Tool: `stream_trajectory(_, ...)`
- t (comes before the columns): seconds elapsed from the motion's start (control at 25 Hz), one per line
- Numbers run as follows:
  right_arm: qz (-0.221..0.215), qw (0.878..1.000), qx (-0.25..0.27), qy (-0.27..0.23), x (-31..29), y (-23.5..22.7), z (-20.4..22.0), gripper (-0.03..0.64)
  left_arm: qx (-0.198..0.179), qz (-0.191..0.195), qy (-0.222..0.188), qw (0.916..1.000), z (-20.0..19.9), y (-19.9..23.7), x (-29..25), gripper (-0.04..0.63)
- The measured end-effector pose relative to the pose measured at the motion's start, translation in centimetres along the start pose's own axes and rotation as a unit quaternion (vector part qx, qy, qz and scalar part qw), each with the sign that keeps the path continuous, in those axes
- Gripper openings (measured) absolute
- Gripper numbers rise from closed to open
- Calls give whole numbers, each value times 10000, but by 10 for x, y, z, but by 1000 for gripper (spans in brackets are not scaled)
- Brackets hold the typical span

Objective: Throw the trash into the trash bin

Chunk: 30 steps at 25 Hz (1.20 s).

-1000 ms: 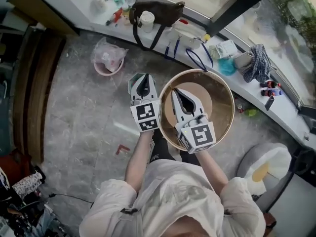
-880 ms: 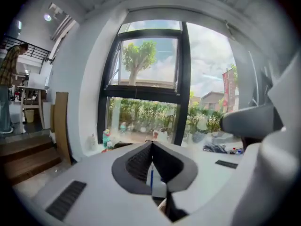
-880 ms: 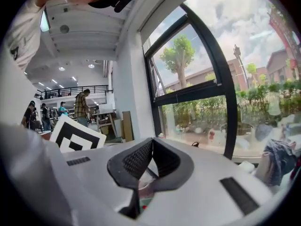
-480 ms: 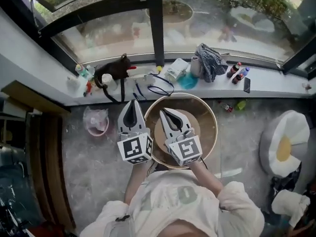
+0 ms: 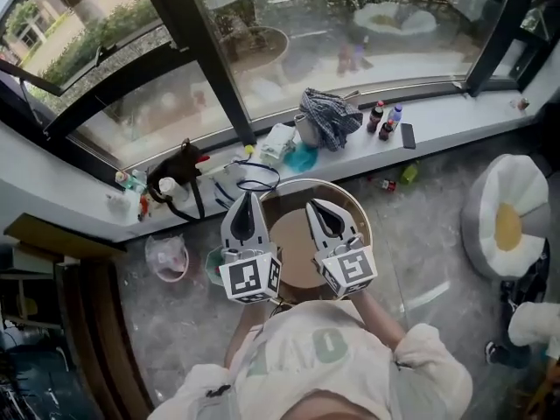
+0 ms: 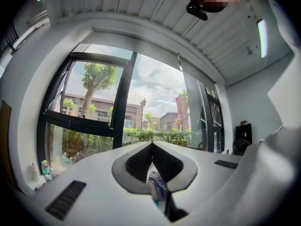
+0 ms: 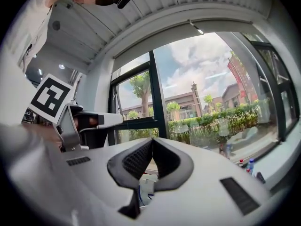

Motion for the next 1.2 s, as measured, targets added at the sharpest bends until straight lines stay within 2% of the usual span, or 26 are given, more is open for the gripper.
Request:
stream_trajectory(0.24,190,9995,136,213,3,-17,4,14,10,155,102,9998,6,-14,-2,11)
stream_trajectory(0.6,76,9973,640,350,-6,0,5,14,126,22,70,9999,7,-1,6,11)
stream_trajectory(0.8,8,9980,502,385,-4,4,7,14,236,14,100,9997,13,1,8,11)
stream_trajectory(1.2,43,9971,584,481,1,5,10,14,372,65,141,9992,18,-2,11,11)
Point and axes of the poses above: the fingertips, and each gripper's own axes: x backward along the fingers, y to its left, z out of its underside, the point moved 4 cm from there along x, backward along the fingers, and after that the axes turned 12 degrees about z, right-handed, at the moved point
